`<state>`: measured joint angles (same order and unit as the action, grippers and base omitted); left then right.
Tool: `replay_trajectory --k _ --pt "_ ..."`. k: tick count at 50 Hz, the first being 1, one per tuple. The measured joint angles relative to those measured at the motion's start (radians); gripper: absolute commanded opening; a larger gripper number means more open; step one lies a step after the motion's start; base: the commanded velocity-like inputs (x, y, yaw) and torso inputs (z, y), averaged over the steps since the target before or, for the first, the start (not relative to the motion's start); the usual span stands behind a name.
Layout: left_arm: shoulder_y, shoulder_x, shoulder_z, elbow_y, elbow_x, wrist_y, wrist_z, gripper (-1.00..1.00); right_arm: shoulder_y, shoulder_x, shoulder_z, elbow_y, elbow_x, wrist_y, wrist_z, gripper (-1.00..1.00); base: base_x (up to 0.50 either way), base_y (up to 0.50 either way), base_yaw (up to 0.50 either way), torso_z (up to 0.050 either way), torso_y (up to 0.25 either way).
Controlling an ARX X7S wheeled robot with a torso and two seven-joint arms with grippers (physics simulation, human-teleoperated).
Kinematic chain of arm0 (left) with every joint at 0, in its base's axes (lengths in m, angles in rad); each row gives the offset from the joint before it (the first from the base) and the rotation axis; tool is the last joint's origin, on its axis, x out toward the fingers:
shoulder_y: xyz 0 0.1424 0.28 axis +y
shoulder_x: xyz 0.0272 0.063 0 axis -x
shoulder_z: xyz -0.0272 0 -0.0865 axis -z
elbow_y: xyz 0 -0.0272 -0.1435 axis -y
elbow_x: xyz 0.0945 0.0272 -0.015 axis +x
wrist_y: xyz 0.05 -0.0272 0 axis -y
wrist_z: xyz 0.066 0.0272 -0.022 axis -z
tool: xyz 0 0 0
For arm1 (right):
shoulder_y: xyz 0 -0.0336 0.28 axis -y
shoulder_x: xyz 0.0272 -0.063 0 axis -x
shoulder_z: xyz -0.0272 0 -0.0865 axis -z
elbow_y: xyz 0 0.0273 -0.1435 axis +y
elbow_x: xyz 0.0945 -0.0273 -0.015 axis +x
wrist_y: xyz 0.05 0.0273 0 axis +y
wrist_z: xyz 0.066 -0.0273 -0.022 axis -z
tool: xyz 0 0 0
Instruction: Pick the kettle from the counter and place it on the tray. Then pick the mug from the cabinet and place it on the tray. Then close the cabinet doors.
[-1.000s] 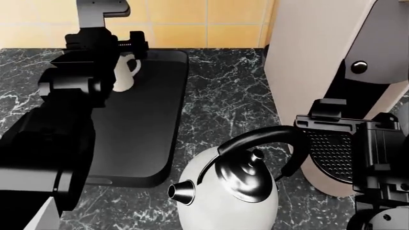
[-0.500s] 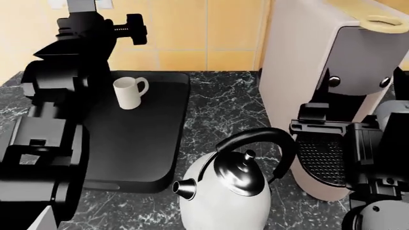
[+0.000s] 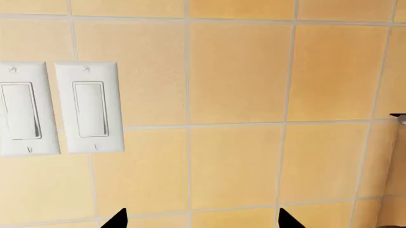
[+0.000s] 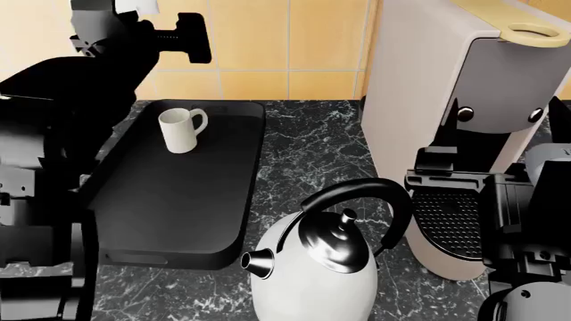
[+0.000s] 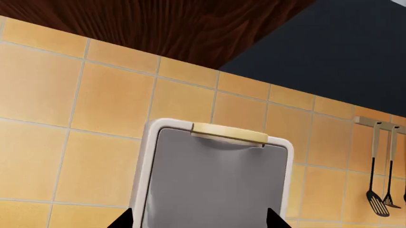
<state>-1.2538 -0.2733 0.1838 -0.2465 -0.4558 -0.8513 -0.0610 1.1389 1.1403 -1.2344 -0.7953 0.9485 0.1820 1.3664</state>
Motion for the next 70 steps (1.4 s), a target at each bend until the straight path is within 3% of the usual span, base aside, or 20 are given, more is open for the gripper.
replay_trajectory --k 19,38,52,70 --pt "0.251 -0.237 -0.194 0.701 -0.456 -0.328 0.182 1.0 -0.015 0.009 0.003 -0.017 -0.006 -0.002 0.01 1.0 0.0 0.0 0.0 0.0 0.0" --pt "0.347 -0.396 -0.37 0.954 -0.851 -0.478 0.221 1.0 -0.017 0.005 0.01 -0.026 -0.006 0.01 0.015 1.0 0.0 0.0 0.0 0.0 0.0" --pt "0.379 -0.426 -0.39 1.027 -0.988 -0.5 0.205 1.0 -0.02 0.002 0.015 -0.031 -0.008 0.017 0.019 1.0 0.0 0.0 0.0 0.0 0.0" --pt "0.374 -0.367 -0.292 1.074 -1.02 -0.504 0.197 1.0 -0.038 0.006 0.02 -0.027 -0.023 0.003 0.015 1.0 0.0 0.0 0.0 0.0 0.0"
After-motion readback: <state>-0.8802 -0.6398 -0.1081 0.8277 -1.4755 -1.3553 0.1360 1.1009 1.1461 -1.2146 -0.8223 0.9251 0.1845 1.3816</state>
